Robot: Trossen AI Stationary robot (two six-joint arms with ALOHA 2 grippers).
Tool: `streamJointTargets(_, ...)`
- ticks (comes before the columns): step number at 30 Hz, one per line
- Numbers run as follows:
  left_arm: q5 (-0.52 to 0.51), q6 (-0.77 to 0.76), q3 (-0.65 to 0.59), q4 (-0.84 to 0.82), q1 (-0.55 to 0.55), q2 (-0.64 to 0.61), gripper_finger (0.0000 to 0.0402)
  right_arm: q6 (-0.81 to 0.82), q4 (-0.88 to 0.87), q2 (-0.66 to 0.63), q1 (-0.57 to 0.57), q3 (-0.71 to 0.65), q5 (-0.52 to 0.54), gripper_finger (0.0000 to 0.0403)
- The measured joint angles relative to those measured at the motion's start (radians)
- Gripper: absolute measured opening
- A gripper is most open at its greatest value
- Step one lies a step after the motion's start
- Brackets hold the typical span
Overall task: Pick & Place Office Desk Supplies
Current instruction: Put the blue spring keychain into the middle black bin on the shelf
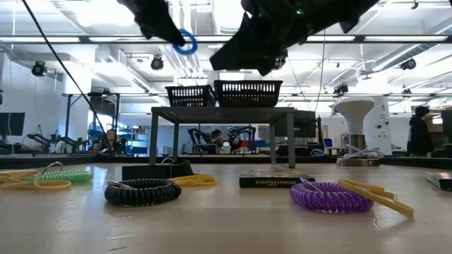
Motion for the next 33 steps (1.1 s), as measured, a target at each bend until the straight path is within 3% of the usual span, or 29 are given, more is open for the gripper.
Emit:
streamJointTargets(7,0.109,0.025,0.131,-0.002,0.399,0.133,0.0023,0.022,0.003,-0.014,0.067,-0.028,0.089,0.0089)
streamJointTargets(12,0.243,0.026,0.196,-0.001,0.549,0.275,0.0023,0.018,0.005,-0.021,0.093,-0.031,0.148,0.0076)
streamJointTargets(20,0.249,0.026,0.255,-0.029,0.571,0.417,0.0036,0.015,0.002,-0.021,0.093,-0.033,0.152,0.0062)
streamJointTargets(33,0.249,0.026,0.254,-0.043,0.569,0.429,0.0113,0.005,0.005,-0.021,0.092,-0.033,0.174,0.0060)
